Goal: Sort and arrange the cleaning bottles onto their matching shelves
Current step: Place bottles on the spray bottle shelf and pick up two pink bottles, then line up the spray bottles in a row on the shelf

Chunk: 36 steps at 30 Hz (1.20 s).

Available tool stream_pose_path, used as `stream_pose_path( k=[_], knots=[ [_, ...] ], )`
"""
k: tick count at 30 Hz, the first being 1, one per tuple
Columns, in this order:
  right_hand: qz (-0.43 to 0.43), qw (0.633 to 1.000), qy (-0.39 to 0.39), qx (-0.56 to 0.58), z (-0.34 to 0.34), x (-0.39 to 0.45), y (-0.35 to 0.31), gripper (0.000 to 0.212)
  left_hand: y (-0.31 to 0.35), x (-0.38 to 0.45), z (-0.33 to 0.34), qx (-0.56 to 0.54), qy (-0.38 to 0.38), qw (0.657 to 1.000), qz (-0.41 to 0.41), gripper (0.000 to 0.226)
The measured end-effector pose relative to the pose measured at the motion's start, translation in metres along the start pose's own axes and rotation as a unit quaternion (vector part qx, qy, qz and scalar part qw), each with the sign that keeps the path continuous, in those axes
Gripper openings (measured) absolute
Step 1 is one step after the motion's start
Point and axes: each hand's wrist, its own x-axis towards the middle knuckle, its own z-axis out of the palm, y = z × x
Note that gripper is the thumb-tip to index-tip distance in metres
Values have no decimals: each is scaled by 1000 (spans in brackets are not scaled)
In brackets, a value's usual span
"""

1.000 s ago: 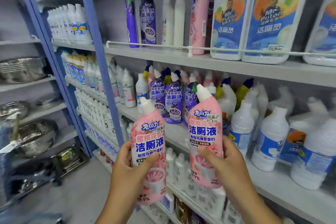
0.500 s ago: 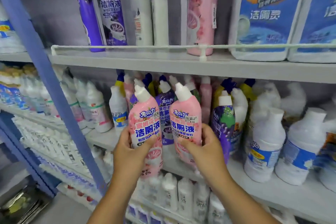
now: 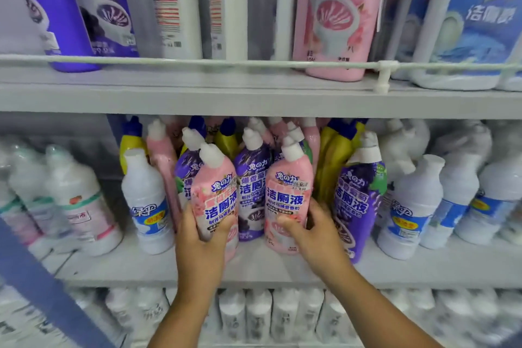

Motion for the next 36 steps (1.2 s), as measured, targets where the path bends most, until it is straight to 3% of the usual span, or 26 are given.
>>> stream_pose_path(
  k=[3,6,10,13,15,17,19,22,36],
  knots=[
    [-2,999,29,-38,4,1,-2,45,-9,4,-4,74,2,997,28,61],
    [10,998,51,-29,5,-4,0,40,-18,3,-11,28,-24,999,-12,47],
    [21,998,54,9,2,-17,9,51,-28,-10,-24,-47,-52,994,-79,48],
    [28,998,28,42,-5,-30,9,50,-28,-36,-31,33,26,995,-88,56],
    [24,997,20,66,-15,-41,6,47,-15,-59,-29,39,71,997,-17,54],
    [23,996,9,81,-31,-53,3,46,5,-81,-21,16,38,999,22,47],
    [24,994,8,103,-55,-66,3,45,26,-100,-7,-37,-42,998,-28,45],
    [29,992,19,123,-104,-89,10,46,54,-130,26,-83,-131,986,-63,48],
    [84,975,174,113,-467,-203,89,36,193,-356,278,-139,-325,934,-57,34]
  ],
)
